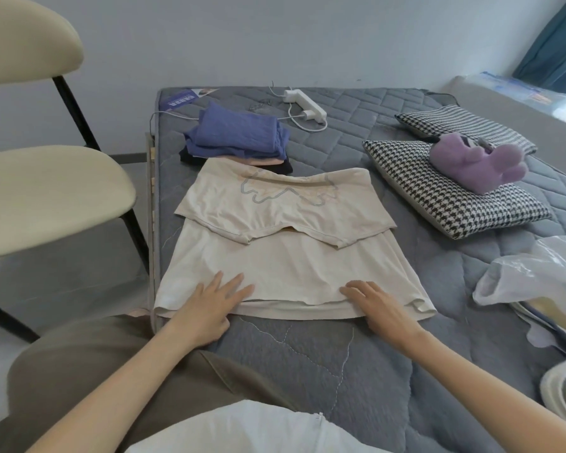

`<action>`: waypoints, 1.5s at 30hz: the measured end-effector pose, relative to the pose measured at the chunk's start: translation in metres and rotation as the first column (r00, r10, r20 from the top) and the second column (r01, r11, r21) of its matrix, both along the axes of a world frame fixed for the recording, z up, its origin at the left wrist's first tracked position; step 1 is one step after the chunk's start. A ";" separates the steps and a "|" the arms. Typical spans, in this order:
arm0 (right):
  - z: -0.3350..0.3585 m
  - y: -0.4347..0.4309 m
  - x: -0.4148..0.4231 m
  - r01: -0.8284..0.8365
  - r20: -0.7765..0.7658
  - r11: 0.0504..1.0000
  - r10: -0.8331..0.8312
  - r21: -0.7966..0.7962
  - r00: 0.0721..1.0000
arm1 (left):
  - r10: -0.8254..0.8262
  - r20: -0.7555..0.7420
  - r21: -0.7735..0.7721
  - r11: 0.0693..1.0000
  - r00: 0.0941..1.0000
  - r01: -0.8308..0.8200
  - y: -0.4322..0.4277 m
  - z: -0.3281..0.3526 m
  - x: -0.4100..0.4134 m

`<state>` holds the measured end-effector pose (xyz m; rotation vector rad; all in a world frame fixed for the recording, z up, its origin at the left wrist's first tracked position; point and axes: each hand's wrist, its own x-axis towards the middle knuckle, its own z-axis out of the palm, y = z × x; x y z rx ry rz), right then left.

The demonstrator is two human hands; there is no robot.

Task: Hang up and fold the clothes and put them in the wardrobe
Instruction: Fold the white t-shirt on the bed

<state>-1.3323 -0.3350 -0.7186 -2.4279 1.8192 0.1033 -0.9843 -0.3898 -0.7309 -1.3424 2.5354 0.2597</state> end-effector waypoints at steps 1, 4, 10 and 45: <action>-0.001 0.003 -0.007 0.008 0.011 1.000 -0.008 -0.014 1.000 | -0.005 0.004 -0.011 1.000 1.000 0.005 -0.001 -0.001 0.000; 0.003 0.010 -0.020 0.011 0.050 0.996 -0.007 -0.086 0.999 | -0.003 -0.055 0.017 1.000 0.998 0.004 -0.006 0.002 0.004; 0.010 0.019 -0.020 -0.018 0.085 0.969 0.040 -0.247 0.996 | -0.048 -0.079 0.066 0.996 0.996 0.054 -0.005 0.004 0.013; 0.000 0.027 -0.039 0.197 -0.232 0.961 -0.240 -0.193 0.943 | 0.236 0.161 -0.083 0.971 0.958 -0.225 0.012 0.008 0.022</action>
